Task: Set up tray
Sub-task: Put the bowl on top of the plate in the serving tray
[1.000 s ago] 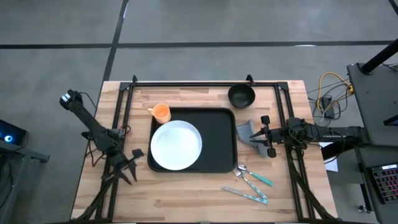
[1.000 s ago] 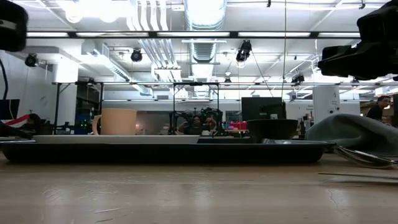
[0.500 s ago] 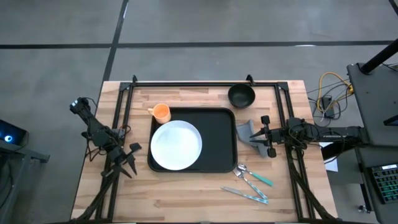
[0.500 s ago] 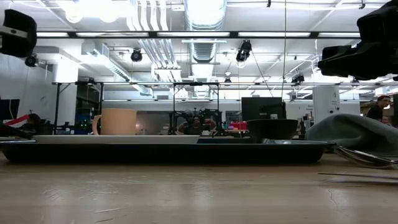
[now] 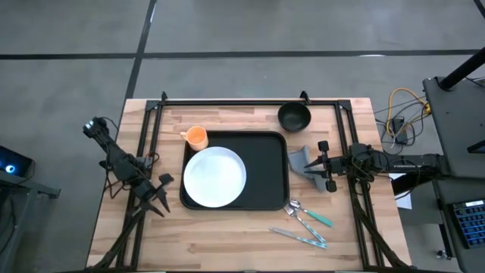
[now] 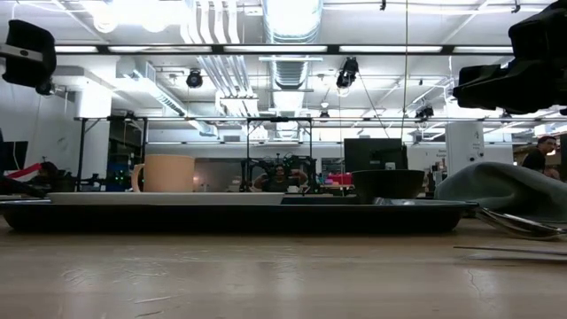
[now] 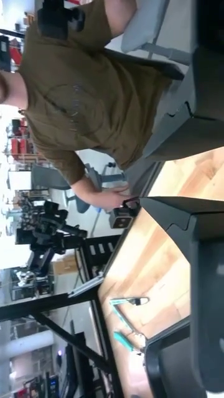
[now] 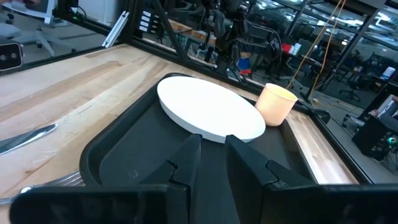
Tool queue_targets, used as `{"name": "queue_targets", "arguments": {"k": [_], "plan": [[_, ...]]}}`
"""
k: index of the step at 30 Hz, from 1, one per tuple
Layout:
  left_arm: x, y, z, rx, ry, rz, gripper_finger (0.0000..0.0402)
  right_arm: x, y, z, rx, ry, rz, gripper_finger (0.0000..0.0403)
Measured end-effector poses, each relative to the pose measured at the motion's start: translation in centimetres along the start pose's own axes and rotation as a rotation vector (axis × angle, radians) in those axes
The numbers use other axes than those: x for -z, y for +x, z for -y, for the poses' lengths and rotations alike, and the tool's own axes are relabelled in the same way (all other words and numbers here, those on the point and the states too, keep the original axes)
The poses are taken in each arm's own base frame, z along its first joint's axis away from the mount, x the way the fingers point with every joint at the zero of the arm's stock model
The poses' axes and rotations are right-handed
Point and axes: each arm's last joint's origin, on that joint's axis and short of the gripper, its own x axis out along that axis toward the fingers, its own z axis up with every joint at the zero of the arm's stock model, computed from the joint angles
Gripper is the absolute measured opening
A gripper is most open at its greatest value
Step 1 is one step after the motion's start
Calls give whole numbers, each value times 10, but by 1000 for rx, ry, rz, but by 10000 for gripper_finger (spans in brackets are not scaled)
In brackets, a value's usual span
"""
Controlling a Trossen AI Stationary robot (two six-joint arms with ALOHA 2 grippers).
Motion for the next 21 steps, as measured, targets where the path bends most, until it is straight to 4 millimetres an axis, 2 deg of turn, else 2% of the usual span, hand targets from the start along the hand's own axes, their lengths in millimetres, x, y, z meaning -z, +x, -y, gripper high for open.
{"name": "queue_targets", "arguments": {"k": [21], "plan": [[1, 2, 0, -7, 3, -13, 84, 0, 0, 0, 0, 0, -1, 63]]}}
